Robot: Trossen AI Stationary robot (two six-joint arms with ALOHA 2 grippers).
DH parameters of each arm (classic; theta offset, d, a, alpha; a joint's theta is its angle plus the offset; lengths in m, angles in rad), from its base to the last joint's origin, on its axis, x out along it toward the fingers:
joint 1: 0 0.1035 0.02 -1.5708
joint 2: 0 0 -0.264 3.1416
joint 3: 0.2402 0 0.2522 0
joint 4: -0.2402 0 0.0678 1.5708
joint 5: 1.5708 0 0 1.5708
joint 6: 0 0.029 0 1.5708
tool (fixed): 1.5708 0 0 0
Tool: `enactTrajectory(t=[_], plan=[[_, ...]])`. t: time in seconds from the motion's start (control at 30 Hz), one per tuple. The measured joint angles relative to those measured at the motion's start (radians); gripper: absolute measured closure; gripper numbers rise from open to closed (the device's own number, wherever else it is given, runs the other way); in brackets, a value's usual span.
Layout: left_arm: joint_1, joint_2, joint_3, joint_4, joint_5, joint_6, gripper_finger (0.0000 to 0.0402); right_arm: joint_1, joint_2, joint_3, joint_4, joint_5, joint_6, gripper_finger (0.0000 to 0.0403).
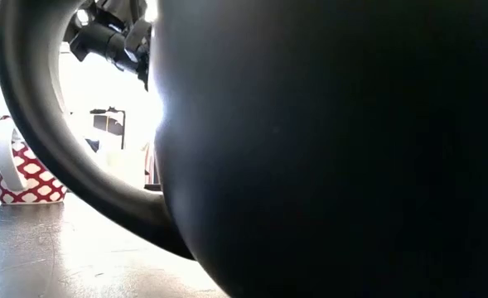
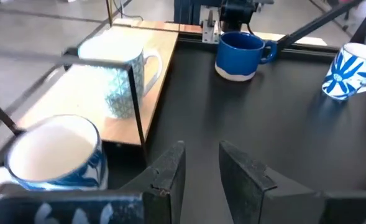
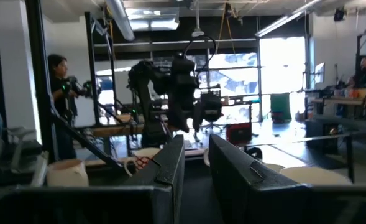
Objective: Place coffee mugs
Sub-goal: Put the light blue patterned mug on the shelf
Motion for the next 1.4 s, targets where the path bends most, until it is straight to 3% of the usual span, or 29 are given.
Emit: enactTrajectory(t=[0.1,0.23,0.53,0.8,1.1,1.23,1.3,1.4], plan=[[-0.011,0.02,-0.019,0.06,-0.001,-0.067,0.0322,0.0,0.0,0.006,0.003,0.001,0.032,0.0337],[-0.055,0.04,-0.045,0.199,0.0,-0.03,0.0322,0.0,0.003,0.026,0.006,0.03,0.024,0.0337],[-0.109,0.082,-0.105,0.363,-0.002,0.039,0.0322,0.0,0.142,0.085,-0.078,0.333,0.018,0.0337],[-0.118,0.123,-0.113,0.418,0.013,0.057,0.0322,0.0,0.381,0.233,-0.072,0.751,0.047,0.0337],[-0.104,0.103,-0.115,0.413,0.052,0.119,0.0322,0.0,0.622,0.392,-0.079,0.769,-0.112,0.0337],[-0.1,0.103,-0.127,0.411,0.055,0.12,0.0322,-0.005,0.706,0.477,-0.102,0.749,-0.103,0.0337],[-0.095,0.103,-0.131,0.412,0.056,0.12,0.0322,-0.014,0.728,0.544,-0.166,0.75,-0.093,0.0337],[-0.085,0.103,-0.136,0.412,0.06,0.125,0.0322,-0.032,0.757,0.648,-0.403,0.737,-0.003,0.0337]])
